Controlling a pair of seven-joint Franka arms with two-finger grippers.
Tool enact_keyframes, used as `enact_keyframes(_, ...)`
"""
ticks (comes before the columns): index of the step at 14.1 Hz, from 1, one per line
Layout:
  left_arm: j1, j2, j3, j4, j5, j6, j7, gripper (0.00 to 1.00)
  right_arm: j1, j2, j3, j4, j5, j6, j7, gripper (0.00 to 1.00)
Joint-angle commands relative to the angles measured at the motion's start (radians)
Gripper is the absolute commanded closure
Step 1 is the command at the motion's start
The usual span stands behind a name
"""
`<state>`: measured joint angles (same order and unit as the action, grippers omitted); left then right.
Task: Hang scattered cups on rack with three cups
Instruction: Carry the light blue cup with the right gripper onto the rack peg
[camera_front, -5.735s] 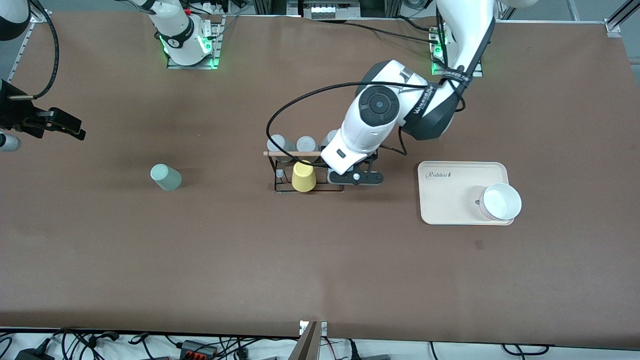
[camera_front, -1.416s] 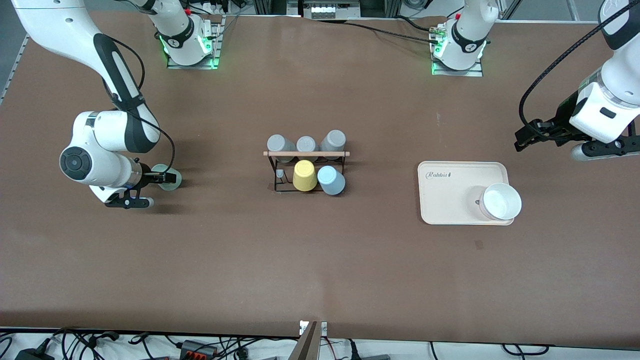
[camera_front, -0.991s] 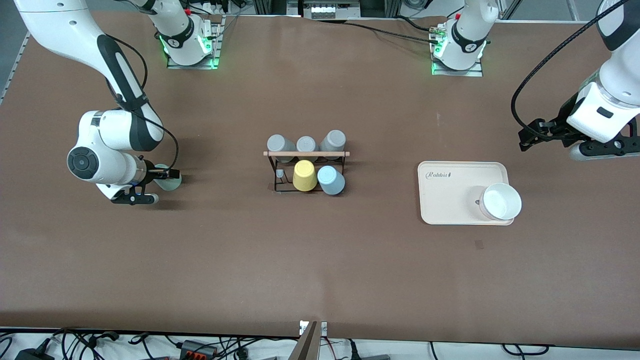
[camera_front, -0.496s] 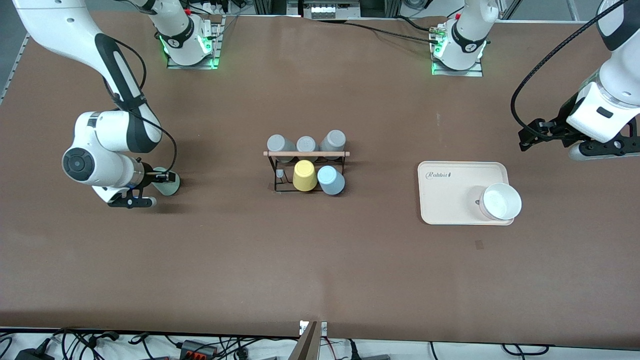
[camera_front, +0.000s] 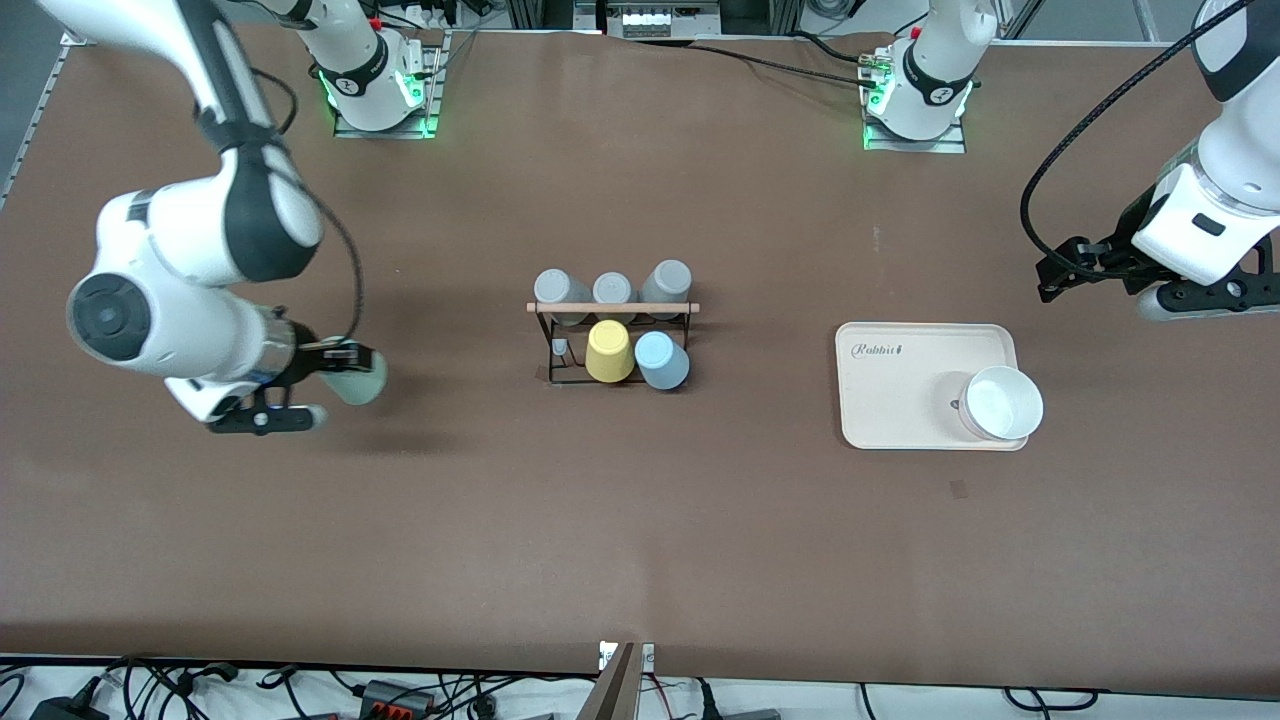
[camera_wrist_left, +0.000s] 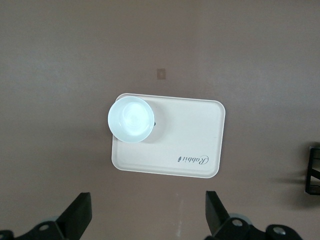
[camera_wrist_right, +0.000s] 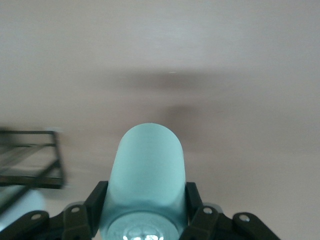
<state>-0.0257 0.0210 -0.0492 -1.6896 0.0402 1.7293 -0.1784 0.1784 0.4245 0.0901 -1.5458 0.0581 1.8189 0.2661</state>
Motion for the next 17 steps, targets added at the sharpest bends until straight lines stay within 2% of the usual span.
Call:
enact_keyframes(1,0.015,-0.015,-0.009,-0.005,-0.010,-0.004,0.020,0.00,0.139,0.045,-0.006,0.073,0.000,-0.009,0.228,0.76)
enact_keyframes(3,0.015,-0.015,-0.009,-0.005,-0.010,-0.004,0.020,0.00,0.203,0.092,-0.007,0.168,0.000,-0.024,0.349,0.76)
enact_keyframes(8,0.015,-0.013,-0.009,-0.005,-0.011,-0.004,0.020,0.00,0.285,0.143,-0.006,0.236,0.002,-0.007,0.488,0.76)
enact_keyframes(13,0.015,-0.013,-0.009,-0.005,-0.011,-0.004,0.020,0.00,0.319,0.161,-0.006,0.236,0.011,-0.009,0.515,0.76)
enact_keyframes(15,0.016,-0.013,-0.008,-0.005,-0.011,-0.004,0.020,0.00,0.319,0.166,-0.006,0.236,0.077,-0.007,0.515,0.76)
enact_keyframes(17,0.016,-0.013,-0.008,-0.005,-0.011,-0.004,0.020,0.00,0.320,0.172,-0.007,0.236,0.085,-0.009,0.510,0.76)
